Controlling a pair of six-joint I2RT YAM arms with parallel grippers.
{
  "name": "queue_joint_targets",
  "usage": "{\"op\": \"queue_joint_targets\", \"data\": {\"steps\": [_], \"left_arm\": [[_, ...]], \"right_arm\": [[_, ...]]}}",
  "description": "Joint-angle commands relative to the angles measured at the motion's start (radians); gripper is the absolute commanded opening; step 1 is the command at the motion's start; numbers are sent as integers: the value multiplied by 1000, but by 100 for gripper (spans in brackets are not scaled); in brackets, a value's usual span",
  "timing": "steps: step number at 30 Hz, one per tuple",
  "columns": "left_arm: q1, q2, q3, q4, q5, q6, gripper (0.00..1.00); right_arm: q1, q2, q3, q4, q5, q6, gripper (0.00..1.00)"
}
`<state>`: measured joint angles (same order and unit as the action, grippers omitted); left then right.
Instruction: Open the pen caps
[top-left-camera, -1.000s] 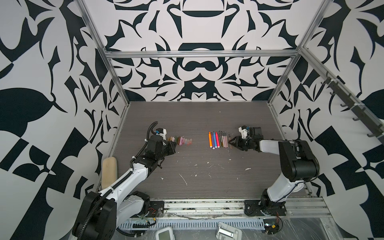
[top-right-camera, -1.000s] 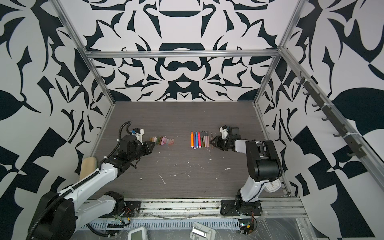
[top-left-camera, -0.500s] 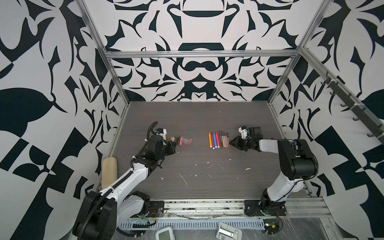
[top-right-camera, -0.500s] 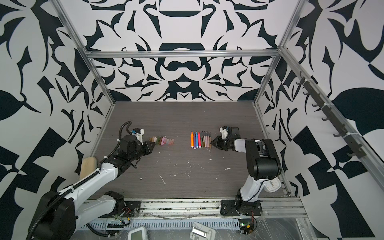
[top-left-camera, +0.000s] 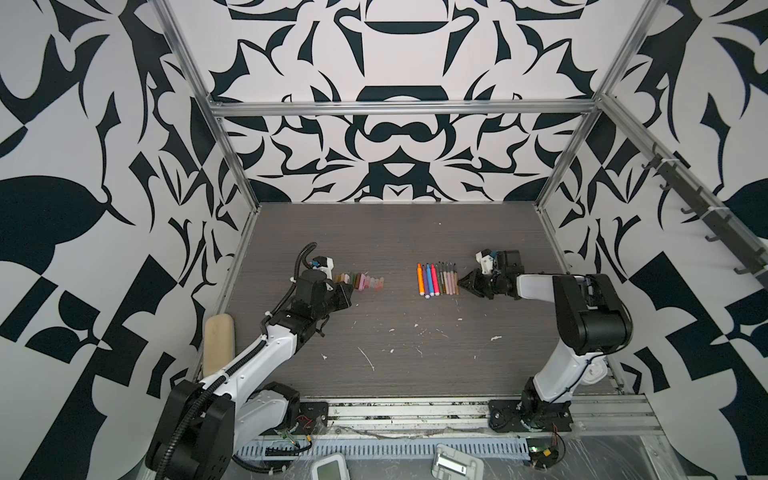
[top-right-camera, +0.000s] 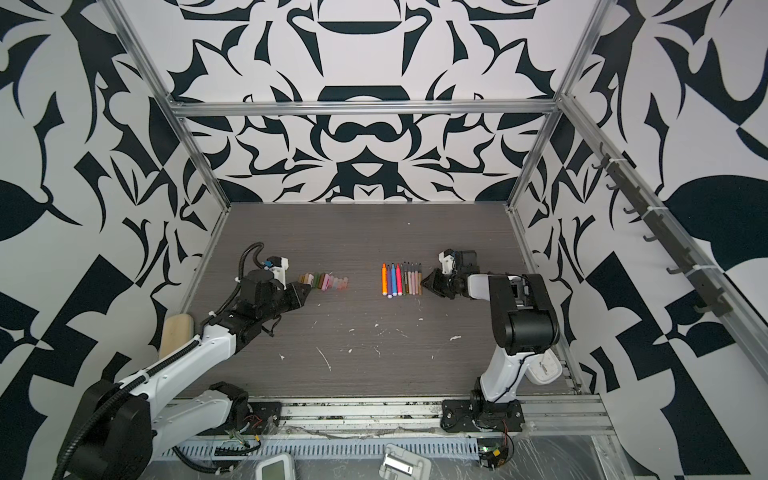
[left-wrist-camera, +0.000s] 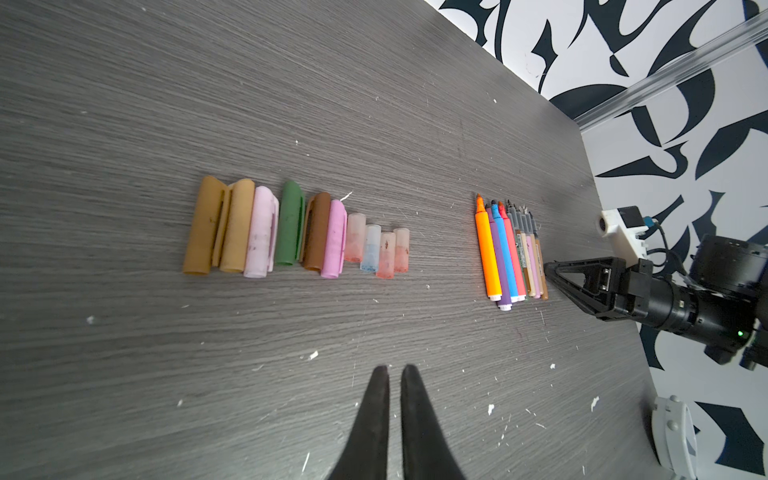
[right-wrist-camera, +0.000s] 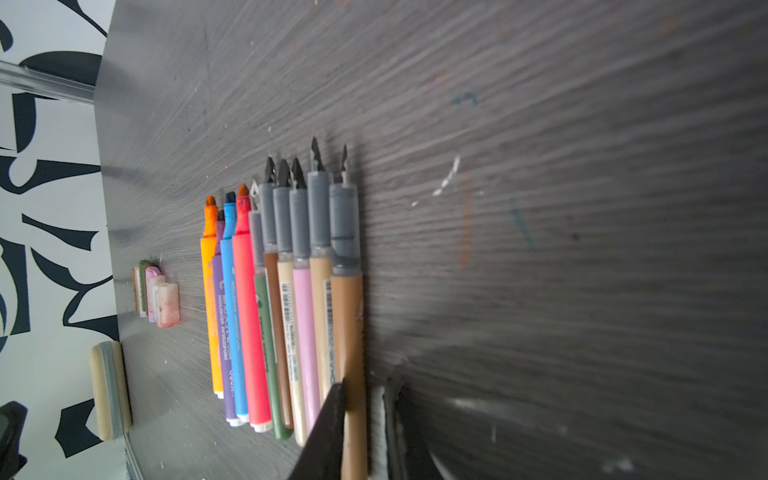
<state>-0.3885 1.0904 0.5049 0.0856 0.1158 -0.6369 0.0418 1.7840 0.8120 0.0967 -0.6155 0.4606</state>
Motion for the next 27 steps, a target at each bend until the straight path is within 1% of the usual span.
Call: {"op": "queue_joint_targets", "data": {"steps": [1,10,12,15,18,21,27], "left_arm": [[-3,3,25,3,-1,-5,11],[-3,2,25,2,-2,-4,11],[-4,-1,23,2,-3,-7,11],[-4,-1,24,2,-3,-5,11],[-4,-4,23,2,-2,-5,11],[-3,-7,23,0,-4,-6,11],[-3,-11,20,-3,-11,-7,11]], "right_arm": [[4,14,30,-30,24,-12,21],[4,26,45,-29,16,-12,21],[3,20,40,-22,13,-13,23],[3,13,32,-10,6,-14,29],[3,-3,17,7,2,-14,31],[4,-29,-2,30,-4,-14,31],[3,-155,-72,70,25,-15,31]]}}
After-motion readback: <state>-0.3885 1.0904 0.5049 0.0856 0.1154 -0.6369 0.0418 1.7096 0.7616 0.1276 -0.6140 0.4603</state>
